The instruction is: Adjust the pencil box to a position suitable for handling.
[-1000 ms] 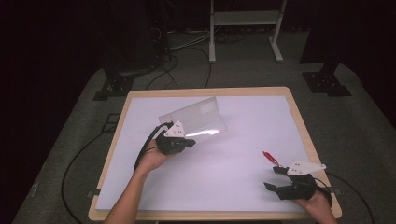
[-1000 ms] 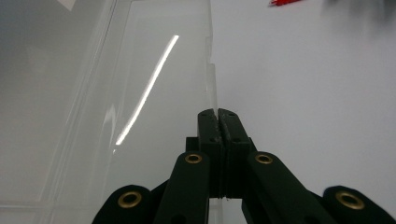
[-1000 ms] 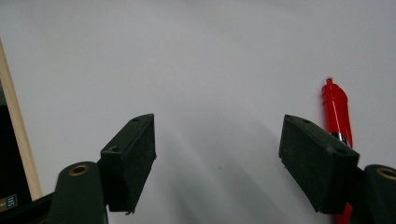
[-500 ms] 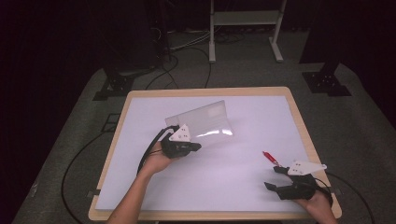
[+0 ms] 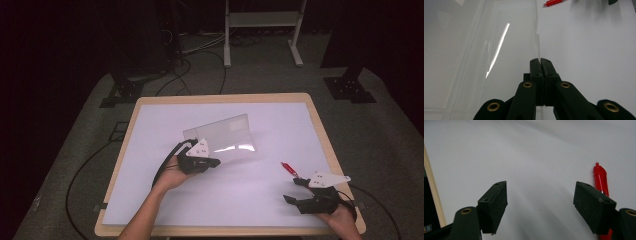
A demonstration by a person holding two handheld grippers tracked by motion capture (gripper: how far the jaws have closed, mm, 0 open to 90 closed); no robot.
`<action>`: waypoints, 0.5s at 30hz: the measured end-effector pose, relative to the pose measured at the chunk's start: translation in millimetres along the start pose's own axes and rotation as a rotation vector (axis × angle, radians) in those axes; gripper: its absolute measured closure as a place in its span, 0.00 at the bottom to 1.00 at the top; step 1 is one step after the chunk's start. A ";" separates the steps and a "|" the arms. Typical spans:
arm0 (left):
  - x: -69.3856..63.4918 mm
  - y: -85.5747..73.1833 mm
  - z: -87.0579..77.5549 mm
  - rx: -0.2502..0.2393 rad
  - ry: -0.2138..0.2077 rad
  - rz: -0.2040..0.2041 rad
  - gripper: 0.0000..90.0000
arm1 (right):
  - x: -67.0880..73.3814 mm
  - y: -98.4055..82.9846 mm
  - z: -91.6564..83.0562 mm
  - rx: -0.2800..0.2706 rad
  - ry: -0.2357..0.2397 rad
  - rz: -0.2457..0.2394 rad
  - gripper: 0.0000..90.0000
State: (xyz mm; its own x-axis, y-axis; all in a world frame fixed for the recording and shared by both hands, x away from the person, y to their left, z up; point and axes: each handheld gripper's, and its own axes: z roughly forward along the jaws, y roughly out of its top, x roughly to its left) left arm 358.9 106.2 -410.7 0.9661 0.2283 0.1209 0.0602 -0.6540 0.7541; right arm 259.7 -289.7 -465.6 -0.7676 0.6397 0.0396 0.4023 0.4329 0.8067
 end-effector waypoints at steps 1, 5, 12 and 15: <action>-0.9 0.2 0.6 -0.001 -0.001 -0.001 1.00 | 0.0 0.0 0.1 -0.002 -0.001 -0.003 0.29; -2.7 0.7 2.0 0.000 -0.010 0.008 1.00 | -0.2 0.1 -0.1 -0.003 -0.002 -0.003 0.29; -7.7 -2.9 9.2 0.008 -0.036 0.012 1.00 | -0.4 -0.1 -0.7 -0.004 -0.003 -0.001 0.29; -10.2 -4.9 13.6 0.014 -0.045 0.016 1.00 | -0.5 -0.1 -0.8 -0.003 -0.003 -0.001 0.29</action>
State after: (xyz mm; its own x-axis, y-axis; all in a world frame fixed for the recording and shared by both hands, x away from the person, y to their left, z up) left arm 352.2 97.3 -424.4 0.9773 0.1851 0.1033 0.0479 -0.6674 0.7432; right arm 259.6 -290.5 -465.3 -0.7665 0.6412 0.0369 0.4000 0.4317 0.8085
